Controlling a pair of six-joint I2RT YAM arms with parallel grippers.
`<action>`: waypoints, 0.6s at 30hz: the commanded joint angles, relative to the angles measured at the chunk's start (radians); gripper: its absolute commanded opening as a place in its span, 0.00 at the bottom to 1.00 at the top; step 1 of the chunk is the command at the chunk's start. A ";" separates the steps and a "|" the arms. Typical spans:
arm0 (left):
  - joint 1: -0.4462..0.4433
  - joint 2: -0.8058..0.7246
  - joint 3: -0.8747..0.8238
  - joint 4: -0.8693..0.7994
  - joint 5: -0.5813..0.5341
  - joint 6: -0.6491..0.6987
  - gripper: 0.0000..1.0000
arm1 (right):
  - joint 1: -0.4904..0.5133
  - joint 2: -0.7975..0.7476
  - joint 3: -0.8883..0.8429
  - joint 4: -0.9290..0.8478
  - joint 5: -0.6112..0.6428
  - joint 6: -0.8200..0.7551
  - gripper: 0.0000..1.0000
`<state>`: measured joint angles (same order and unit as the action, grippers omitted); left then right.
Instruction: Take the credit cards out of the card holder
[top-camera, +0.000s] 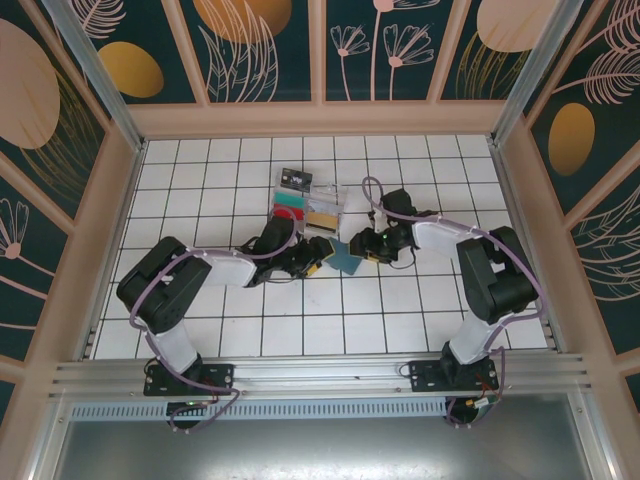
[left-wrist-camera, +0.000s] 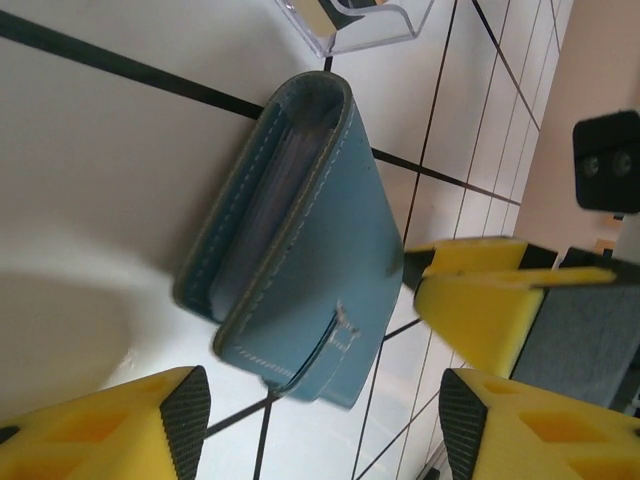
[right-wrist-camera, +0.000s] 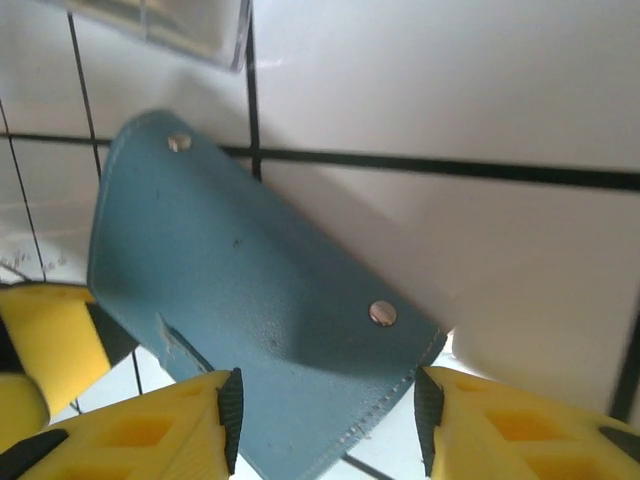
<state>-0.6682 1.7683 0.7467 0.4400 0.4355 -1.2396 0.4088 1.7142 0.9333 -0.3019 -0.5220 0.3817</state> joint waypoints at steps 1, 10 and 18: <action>-0.005 0.023 0.039 -0.043 -0.009 -0.004 0.62 | 0.040 0.022 -0.025 0.046 -0.064 0.043 0.50; 0.002 0.015 0.055 -0.146 -0.089 0.040 0.59 | 0.025 -0.008 -0.013 0.053 -0.042 0.062 0.47; 0.005 -0.013 0.017 -0.083 -0.073 0.013 0.56 | -0.018 -0.057 0.027 -0.002 0.056 0.015 0.55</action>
<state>-0.6674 1.7702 0.7822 0.3344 0.3584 -1.2133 0.3912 1.6806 0.9287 -0.2783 -0.5049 0.4229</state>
